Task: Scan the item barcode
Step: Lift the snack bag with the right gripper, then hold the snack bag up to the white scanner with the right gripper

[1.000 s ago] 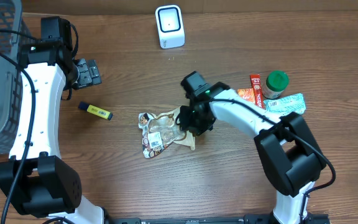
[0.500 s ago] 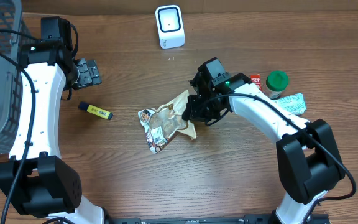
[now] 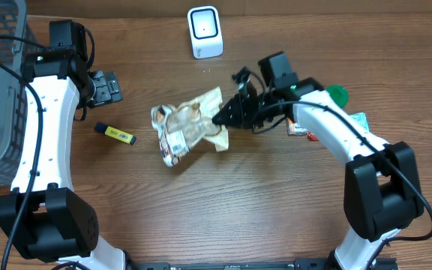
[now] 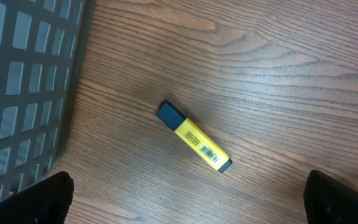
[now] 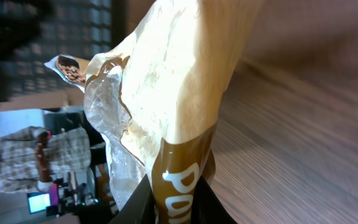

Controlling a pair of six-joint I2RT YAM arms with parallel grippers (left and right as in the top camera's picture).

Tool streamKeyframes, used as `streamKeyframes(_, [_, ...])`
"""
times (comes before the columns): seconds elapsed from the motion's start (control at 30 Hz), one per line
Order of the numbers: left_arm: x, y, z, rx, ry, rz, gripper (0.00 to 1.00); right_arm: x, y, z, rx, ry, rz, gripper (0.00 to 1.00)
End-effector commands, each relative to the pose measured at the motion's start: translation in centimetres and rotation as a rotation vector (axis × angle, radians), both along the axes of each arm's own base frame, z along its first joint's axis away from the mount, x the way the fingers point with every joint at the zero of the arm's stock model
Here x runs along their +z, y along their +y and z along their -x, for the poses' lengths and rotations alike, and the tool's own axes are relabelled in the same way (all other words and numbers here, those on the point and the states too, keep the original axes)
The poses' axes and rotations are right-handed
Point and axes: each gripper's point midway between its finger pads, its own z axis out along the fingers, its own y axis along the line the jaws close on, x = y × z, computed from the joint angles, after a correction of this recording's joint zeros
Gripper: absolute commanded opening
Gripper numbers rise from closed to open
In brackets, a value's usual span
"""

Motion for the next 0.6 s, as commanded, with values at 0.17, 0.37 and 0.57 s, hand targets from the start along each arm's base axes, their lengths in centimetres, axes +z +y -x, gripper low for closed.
streamKeyframes(0.17, [0.5,-0.3,0.0,-0.014,-0.013,-0.003,1.0,11.8,-0.1,-6.9,-0.094,-0.383,-0.014,0.04])
streamKeyframes(0.37, [0.5,-0.3,0.0,-0.014,-0.013,-0.003,1.0,18.3,-4.0,-14.0,-0.374,-0.739,0.205,0.04])
streamKeyframes(0.57, [0.5,-0.3,0.0,-0.015,-0.012,-0.003,1.0,21.9,-7.3,-18.5,-0.546,-1.037,0.37,0.04])
